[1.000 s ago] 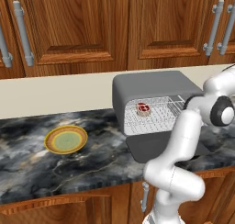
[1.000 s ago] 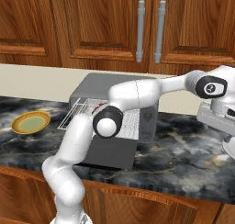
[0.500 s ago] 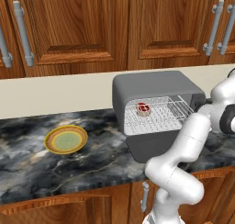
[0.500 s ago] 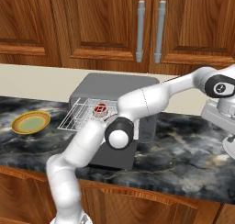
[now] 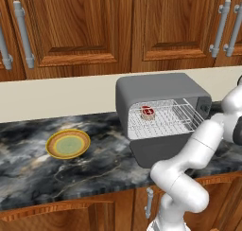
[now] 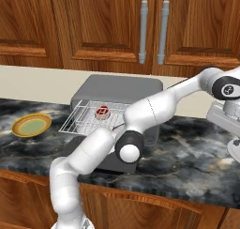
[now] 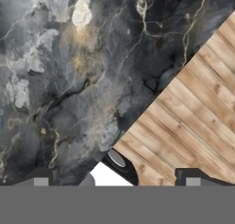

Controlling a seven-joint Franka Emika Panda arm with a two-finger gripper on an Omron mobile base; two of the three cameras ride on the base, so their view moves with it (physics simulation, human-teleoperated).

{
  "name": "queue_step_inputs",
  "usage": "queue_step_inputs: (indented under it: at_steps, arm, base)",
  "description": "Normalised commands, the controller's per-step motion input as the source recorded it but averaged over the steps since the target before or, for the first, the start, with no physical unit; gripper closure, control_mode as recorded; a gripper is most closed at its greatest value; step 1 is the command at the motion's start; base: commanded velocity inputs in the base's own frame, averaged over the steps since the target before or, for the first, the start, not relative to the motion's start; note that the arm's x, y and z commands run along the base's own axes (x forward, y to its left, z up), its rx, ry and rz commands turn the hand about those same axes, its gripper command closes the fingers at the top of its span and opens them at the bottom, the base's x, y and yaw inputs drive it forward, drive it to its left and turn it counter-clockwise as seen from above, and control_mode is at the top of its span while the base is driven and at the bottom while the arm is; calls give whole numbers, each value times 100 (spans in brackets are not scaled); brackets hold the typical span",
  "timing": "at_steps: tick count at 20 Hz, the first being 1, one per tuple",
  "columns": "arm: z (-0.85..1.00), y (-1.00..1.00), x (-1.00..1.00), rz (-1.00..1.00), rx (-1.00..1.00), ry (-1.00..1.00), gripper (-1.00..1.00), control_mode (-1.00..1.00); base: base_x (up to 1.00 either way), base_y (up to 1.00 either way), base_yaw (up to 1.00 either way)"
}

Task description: Open the toaster oven door. Place the bread on the top rack in the toaster oven and place the steak on the bottom rack.

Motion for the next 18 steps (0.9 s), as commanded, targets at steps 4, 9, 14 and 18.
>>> queue_step_inputs:
  at_steps: [4, 9, 14, 18]
  arm:
    - [0, 0, 0, 0, 0, 0, -100, -100]
    - [0, 0, 0, 0, 0, 0, -100, 100]
    - [0, 0, 0, 0, 0, 0, -100, 100]
    - [0, 0, 0, 0, 0, 0, -100, 100]
  base:
    - [0, 0, 0]
    - [0, 0, 0]
    - [-1, 0, 0]
    - [0, -11, 0]
